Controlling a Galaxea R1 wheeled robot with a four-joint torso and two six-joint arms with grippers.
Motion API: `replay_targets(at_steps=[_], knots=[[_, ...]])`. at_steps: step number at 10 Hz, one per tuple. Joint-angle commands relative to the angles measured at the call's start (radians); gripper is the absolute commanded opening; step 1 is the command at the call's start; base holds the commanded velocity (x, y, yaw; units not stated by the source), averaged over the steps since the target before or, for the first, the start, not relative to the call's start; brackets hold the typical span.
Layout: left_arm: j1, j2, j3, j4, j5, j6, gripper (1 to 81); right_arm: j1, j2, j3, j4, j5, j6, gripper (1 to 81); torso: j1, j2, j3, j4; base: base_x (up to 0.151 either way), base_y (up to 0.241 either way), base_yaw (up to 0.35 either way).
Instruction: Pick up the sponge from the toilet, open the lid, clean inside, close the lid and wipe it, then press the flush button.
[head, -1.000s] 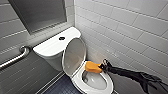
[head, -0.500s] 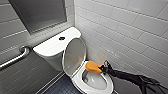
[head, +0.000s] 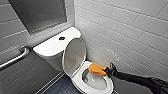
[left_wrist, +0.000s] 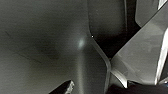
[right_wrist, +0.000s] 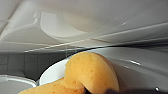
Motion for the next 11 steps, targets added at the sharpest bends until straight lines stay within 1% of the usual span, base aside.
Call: replay_targets(at_steps=[1, 2, 4, 5, 7, 9, 11], knots=[[0.017, -0.003, 0.016, 0.012, 0.015, 0.005, 81.1, 0.037, -0.112, 0.026, 0.012, -0.025, 0.012, 1.0, 0.0, 0.0, 0.0, 0.0, 0.0, 0.0, 0.0], [0.015, -0.003, 0.014, 0.012, 0.015, 0.008, 81.1, 0.017, -0.144, 0.055, 0.012, -0.024, 0.013, 1.0, 0.0, 0.0, 0.0, 0.0, 0.0, 0.0, 0.0], [0.015, 0.005, 0.016, 0.012, 0.015, 0.016, 81.1, -0.021, -0.232, 0.153, 0.026, 0.021, 0.013, 1.0, 0.0, 0.0, 0.0, 0.0, 0.0, 0.0, 0.0], [0.015, 0.007, 0.014, 0.012, 0.015, 0.016, 81.1, -0.047, -0.273, 0.193, 0.032, 0.028, 0.013, 1.0, 0.0, 0.0, 0.0, 0.0, 0.0, 0.0, 0.0], [0.014, 0.01, 0.014, 0.012, 0.015, 0.025, 81.1, -0.109, -0.359, 0.274, 0.035, 0.073, 0.013, 1.0, 0.0, 0.0, 0.0, 0.0, 0.0, 0.0, 0.0], [0.014, 0.014, 0.016, 0.014, 0.015, 0.025, 81.1, -0.164, -0.411, 0.328, 0.035, 0.11, 0.012, 1.0, 0.0, 0.0, 0.0, 0.0, 0.0, 0.0, 0.0], [0.015, 0.025, 0.014, 0.041, 0.015, 0.024, 81.1, -0.193, -0.482, 0.413, 0.027, 0.111, 0.012, 1.0, 0.0, 0.0, 0.0, 0.0, 0.0, 0.0, 0.0]])
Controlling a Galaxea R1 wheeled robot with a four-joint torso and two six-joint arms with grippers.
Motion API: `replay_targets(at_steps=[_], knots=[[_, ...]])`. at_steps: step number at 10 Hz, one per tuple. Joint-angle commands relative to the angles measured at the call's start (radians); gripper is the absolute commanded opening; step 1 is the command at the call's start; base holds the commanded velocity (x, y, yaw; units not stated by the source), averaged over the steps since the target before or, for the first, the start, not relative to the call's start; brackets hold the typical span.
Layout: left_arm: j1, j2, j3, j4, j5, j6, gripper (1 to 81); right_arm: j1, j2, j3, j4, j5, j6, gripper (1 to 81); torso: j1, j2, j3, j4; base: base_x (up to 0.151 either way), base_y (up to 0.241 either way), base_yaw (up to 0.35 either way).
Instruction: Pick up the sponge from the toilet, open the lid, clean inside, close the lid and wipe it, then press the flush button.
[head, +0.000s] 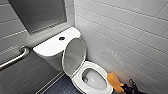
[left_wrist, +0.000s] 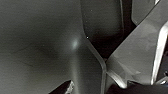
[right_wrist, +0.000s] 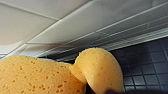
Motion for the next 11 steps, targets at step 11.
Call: replay_targets(at_steps=[11], knots=[[0.008, 0.011, 0.0, 0.052, 0.016, 0.0, 81.1, 0.049, -0.387, 0.53, -0.158, -0.049, -0.016, 1.0, 0.0, 0.0, 0.0, 0.0, 0.0, 0.0, 0.0]])
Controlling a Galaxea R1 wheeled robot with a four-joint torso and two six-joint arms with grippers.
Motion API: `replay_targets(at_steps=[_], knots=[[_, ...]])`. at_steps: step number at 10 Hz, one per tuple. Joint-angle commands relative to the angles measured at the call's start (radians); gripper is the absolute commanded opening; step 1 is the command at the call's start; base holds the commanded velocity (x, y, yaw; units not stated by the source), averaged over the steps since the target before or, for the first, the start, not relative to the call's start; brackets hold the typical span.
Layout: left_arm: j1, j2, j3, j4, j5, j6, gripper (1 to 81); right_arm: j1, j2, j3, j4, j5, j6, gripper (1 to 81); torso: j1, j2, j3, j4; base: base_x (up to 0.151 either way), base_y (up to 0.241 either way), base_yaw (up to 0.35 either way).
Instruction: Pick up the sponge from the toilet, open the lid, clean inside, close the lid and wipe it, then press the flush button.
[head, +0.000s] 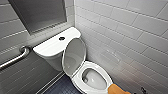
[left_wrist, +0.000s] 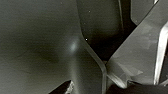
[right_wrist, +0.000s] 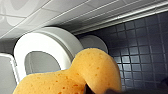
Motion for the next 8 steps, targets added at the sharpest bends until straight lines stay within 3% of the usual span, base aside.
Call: replay_targets(at_steps=[1, 5, 8], knots=[[0.012, 0.001, 0.017, 0.023, 0.008, 0.0, 81.1, 0.171, -0.053, 0.041, -0.062, -0.064, -0.003, 1.0, 0.0, 0.0, 0.0, 0.0, 0.0, 0.0, 0.0], [0.012, 0.001, 0.017, 0.019, 0.008, -0.002, 81.1, 0.323, 0.191, -0.158, -0.069, -0.239, -0.001, 1.0, 0.0, 0.0, 0.0, 0.0, 0.0, 0.0, 0.0], [0.01, -0.001, 0.017, 0.021, 0.008, -0.002, 81.1, 0.412, 0.299, -0.257, -0.072, -0.286, -0.001, 1.0, 0.0, 0.0, 0.0, 0.0, 0.0, 0.0, 0.0]])
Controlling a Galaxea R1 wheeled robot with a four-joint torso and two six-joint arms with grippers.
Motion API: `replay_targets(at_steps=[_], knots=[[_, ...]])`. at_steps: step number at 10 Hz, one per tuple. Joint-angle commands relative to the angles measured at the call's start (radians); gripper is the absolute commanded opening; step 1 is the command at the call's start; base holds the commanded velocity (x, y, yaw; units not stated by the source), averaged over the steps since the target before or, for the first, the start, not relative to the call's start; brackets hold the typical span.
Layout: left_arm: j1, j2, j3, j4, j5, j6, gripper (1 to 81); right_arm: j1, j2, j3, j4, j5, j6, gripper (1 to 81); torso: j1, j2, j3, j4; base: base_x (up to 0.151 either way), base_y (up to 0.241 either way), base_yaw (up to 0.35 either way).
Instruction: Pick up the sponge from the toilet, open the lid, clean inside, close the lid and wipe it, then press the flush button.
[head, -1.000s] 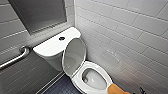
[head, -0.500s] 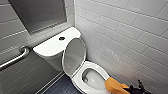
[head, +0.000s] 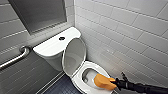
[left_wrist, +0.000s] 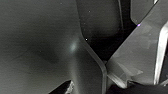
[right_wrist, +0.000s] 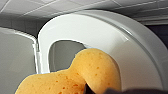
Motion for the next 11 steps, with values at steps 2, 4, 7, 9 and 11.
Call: replay_targets(at_steps=[2, 4, 7, 9, 11], knots=[[0.011, 0.001, 0.012, 0.02, 0.008, -0.001, 81.1, 0.267, 0.051, -0.119, -0.013, -0.145, 0.004, 1.0, 0.0, 0.0, 0.0, 0.0, 0.0, 0.0, 0.0], [0.011, 0.005, -0.011, 0.018, 0.008, -0.003, 81.1, 0.328, 0.143, -0.22, -0.013, -0.191, 0.009, 1.0, 0.0, 0.0, 0.0, 0.0, 0.0, 0.0, 0.0], [0.011, 0.005, -0.019, 0.017, 0.006, -0.003, 81.1, 0.347, 0.344, -0.48, -0.016, -0.229, 0.007, 1.0, 0.0, 0.0, 0.0, 0.0, 0.0, 0.0, 0.0], [0.012, 0.007, -0.028, 0.015, 0.006, -0.004, 81.1, 0.331, 0.486, -0.717, -0.006, -0.225, 0.01, 1.0, 0.0, 0.0, 0.0, 0.0, 0.0, 0.0, 0.0], [0.014, 0.007, -0.029, 0.017, 0.006, -0.003, 81.1, 0.324, 0.623, -0.952, 0.007, -0.214, 0.016, 1.0, 0.0, 0.0, 0.0, 0.0, 0.0, 0.0, 0.0]])
